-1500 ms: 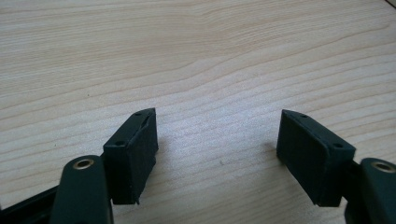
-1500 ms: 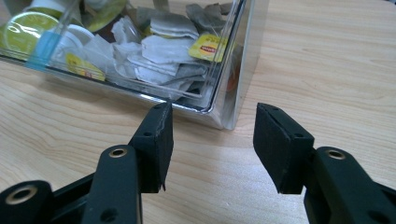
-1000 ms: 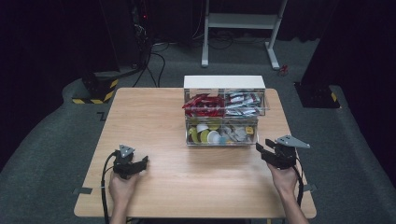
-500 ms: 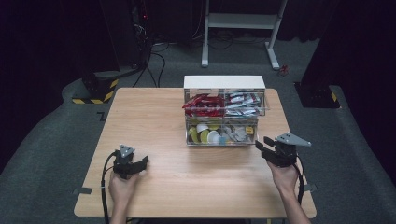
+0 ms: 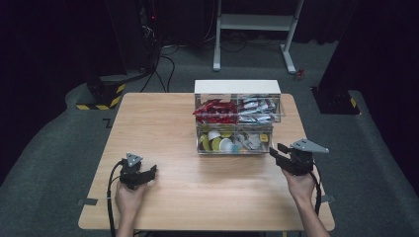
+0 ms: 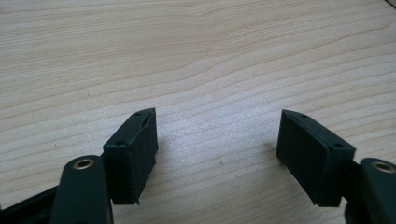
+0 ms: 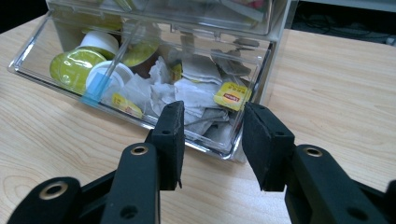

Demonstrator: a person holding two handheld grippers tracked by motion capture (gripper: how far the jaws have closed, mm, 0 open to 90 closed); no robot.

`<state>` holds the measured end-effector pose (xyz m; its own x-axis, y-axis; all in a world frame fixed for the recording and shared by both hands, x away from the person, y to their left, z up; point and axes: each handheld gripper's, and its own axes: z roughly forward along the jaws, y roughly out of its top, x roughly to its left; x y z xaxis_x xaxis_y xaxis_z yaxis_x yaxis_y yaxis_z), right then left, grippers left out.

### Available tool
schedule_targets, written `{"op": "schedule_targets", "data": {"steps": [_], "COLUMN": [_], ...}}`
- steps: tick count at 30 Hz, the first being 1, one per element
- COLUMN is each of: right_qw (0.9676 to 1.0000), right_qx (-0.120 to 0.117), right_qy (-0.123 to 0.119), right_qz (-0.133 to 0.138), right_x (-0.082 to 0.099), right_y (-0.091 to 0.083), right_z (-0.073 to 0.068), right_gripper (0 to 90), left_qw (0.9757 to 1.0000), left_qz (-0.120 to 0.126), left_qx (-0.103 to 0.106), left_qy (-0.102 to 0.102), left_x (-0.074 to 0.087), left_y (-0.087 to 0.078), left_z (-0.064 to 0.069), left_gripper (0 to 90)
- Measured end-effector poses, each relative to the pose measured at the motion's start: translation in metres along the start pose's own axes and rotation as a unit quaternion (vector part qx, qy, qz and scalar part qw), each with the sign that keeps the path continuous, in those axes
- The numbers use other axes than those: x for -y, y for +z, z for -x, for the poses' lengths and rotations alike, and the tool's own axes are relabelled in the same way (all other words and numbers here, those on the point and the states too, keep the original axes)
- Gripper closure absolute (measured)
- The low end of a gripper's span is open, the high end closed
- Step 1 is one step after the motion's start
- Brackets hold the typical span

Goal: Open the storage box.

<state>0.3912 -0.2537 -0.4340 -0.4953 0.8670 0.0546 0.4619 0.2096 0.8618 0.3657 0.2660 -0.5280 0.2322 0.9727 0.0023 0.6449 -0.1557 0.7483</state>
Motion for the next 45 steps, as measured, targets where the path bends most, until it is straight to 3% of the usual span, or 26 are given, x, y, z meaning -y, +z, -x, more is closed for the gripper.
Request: {"op": "schedule_targets", "data": {"steps": [45], "right_qw": [0.9992], "right_qx": [-0.018], "right_qy": [-0.018], "right_qz": [0.030], "right_x": [-0.027], "right_y": [-0.010], "right_z": [-0.006], "right_gripper": [63.3], "left_qw": [1.0000], "left_qz": [0.000], "left_qx": [0.000], "left_qy": [0.000], "left_x": [0.000], "left_y": [0.000], "left_z": [0.000], "left_gripper": [29.5]}}
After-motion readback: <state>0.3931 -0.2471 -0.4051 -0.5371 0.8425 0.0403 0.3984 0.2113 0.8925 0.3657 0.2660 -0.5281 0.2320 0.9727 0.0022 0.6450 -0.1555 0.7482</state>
